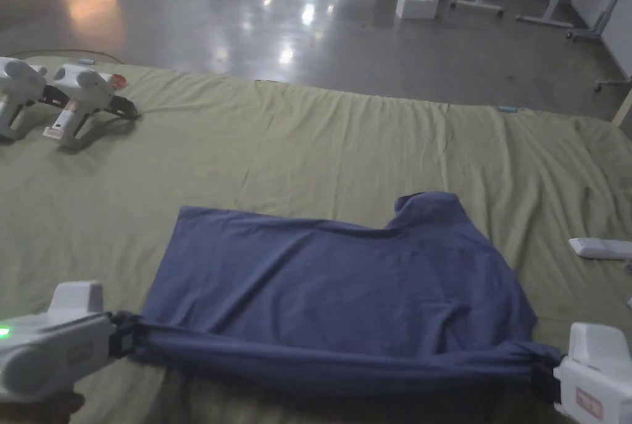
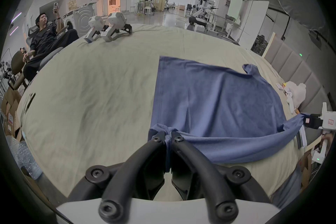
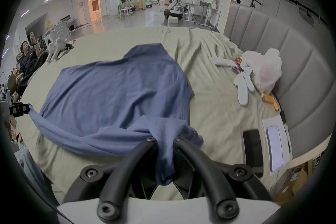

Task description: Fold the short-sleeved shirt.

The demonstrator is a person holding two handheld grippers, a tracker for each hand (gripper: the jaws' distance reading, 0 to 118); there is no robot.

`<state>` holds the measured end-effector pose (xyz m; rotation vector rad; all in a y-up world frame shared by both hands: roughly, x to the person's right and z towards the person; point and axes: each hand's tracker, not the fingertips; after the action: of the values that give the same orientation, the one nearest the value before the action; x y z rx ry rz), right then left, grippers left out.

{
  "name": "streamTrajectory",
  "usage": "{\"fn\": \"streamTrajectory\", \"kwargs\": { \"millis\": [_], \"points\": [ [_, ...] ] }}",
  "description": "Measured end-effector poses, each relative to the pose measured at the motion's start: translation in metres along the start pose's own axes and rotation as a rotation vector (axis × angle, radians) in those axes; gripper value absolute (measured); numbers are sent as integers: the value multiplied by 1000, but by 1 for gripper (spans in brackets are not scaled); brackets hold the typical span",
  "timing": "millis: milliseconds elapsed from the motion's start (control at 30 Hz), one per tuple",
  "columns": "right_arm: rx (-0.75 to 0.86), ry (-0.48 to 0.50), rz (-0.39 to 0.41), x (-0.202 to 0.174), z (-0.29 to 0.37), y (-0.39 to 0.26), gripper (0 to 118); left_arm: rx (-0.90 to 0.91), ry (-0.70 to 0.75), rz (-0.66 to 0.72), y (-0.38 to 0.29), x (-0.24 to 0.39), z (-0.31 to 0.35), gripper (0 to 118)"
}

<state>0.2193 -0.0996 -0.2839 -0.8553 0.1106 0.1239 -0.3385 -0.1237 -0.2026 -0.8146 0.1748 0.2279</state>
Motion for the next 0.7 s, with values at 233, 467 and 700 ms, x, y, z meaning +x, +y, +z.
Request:
{"fn": "streamTrajectory", "kwargs": {
  "millis": [233, 467, 700],
  "points": [
    [3, 24, -6, -1, -72, 48, 7, -46, 27, 17, 52, -1, -63, 0],
    [-75, 16, 10, -3, -126, 51, 10, -119, 23, 41, 62, -4, -107, 1],
    [13, -49, -11, -2, -118, 49, 72, -71, 32, -9, 63, 10, -99, 36]
  ]
}}
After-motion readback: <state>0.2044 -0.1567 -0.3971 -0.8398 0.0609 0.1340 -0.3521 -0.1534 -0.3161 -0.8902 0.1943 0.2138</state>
